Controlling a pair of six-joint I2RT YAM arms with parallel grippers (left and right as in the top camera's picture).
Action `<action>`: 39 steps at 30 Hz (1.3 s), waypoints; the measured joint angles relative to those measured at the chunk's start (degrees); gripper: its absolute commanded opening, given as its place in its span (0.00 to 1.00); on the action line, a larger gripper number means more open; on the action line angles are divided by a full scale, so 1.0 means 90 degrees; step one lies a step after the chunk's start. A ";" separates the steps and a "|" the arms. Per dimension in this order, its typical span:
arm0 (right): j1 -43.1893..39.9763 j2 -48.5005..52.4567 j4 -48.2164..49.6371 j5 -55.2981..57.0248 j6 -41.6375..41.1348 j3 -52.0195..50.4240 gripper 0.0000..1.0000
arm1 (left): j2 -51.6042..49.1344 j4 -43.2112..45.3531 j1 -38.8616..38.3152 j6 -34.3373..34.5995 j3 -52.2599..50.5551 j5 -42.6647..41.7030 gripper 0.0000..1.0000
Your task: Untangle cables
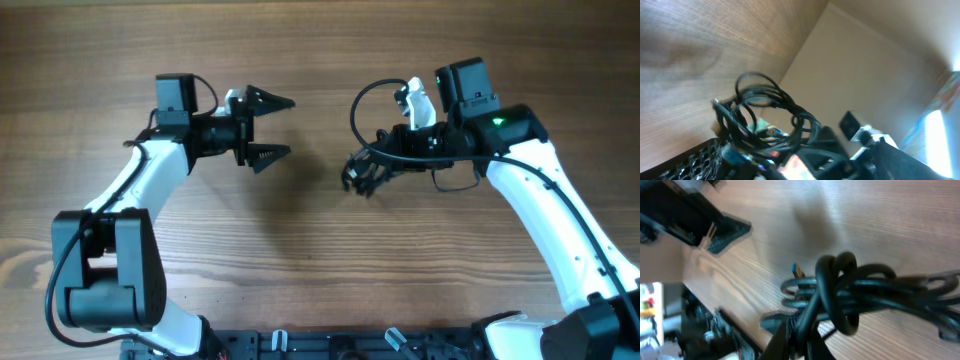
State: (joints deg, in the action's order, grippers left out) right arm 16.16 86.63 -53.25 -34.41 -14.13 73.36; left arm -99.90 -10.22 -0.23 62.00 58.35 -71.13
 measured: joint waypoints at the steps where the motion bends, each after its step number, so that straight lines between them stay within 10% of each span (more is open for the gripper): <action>1: 0.0002 0.0000 -0.0277 0.0143 0.0049 0.0172 0.04 | 0.0000 0.0000 -0.0058 -0.0211 0.0000 0.0070 0.95; 9: 0.0177 0.0811 -0.1489 0.1479 0.0447 0.0556 0.04 | 0.0012 -0.1207 -0.0318 -0.1154 0.0036 0.1649 0.92; 16: 0.0865 0.2317 -0.0503 0.1299 0.0976 0.0568 0.69 | 0.0012 -0.1511 -0.0763 -0.1503 0.0036 0.2263 0.93; 31: 0.0724 0.2314 0.0279 0.1846 0.1122 0.1056 0.59 | 0.0012 -0.1581 -0.0767 -0.1554 0.0036 0.2492 0.82; 33: 0.0877 0.2314 0.0767 0.1936 0.1013 0.0860 0.49 | 0.0012 -0.1588 -0.0767 -0.1564 0.0036 0.2499 0.78; 36: 0.0974 0.2317 0.1472 0.2518 0.0697 0.0398 0.04 | 0.0012 -0.1651 -0.0767 -0.1598 0.0036 0.2506 0.78; 39: 0.0942 0.2317 0.1897 0.2625 0.0527 0.0362 0.04 | 0.0012 -0.1656 -0.0767 -0.1598 0.0036 0.2594 0.73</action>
State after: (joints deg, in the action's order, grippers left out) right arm 24.64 107.48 -36.18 -10.79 -9.39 76.62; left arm -99.79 -25.12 -7.14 47.62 58.67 -47.79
